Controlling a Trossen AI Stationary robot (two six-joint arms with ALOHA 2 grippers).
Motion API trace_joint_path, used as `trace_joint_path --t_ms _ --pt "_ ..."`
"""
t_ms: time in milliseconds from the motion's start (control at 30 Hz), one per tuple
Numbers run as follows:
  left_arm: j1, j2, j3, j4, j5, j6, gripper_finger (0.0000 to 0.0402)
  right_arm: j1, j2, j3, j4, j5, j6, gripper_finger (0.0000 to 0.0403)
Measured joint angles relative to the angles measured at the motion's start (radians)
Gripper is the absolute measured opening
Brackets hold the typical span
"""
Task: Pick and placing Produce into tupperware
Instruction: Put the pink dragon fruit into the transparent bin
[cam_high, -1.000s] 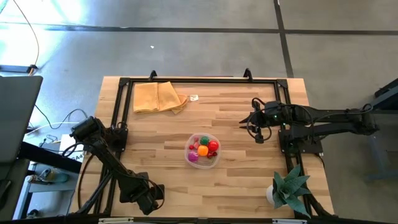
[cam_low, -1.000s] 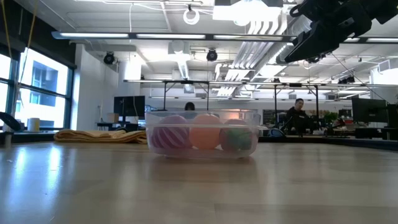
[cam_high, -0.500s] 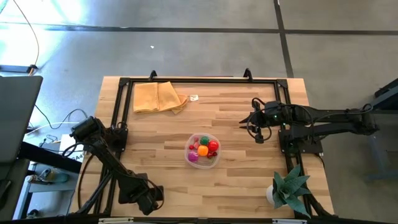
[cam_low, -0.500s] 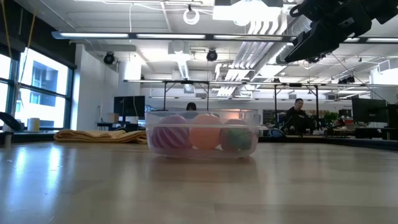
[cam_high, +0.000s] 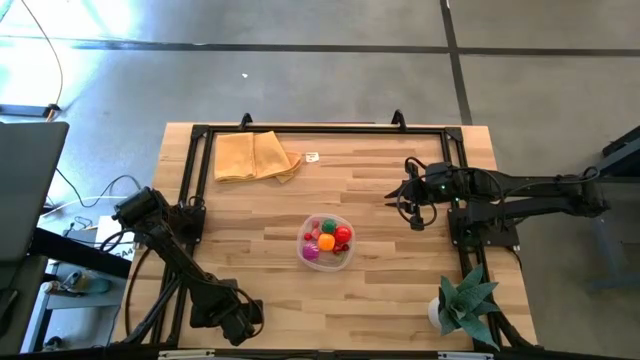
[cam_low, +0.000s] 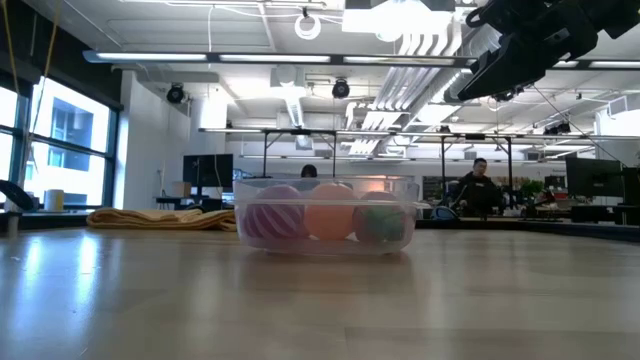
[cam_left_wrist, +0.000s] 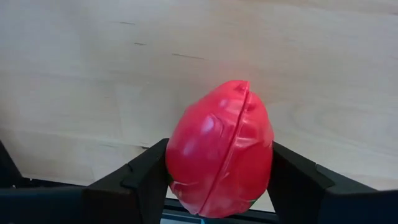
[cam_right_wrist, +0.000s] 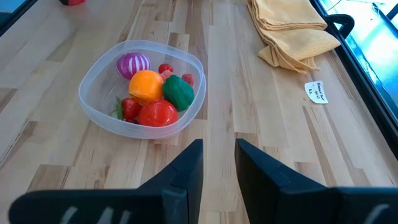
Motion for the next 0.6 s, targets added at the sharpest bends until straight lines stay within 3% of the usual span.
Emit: trace_joint_path --t_ms 367,600 --pt "0.000 0.000 0.000 0.000 0.000 0.002 0.0231 0.000 0.000 0.000 0.000 0.000 0.000 0.0083" --pt "0.000 0.000 0.000 0.000 -0.004 0.002 0.0215 0.000 0.000 0.000 0.000 0.000 0.000 0.0083"
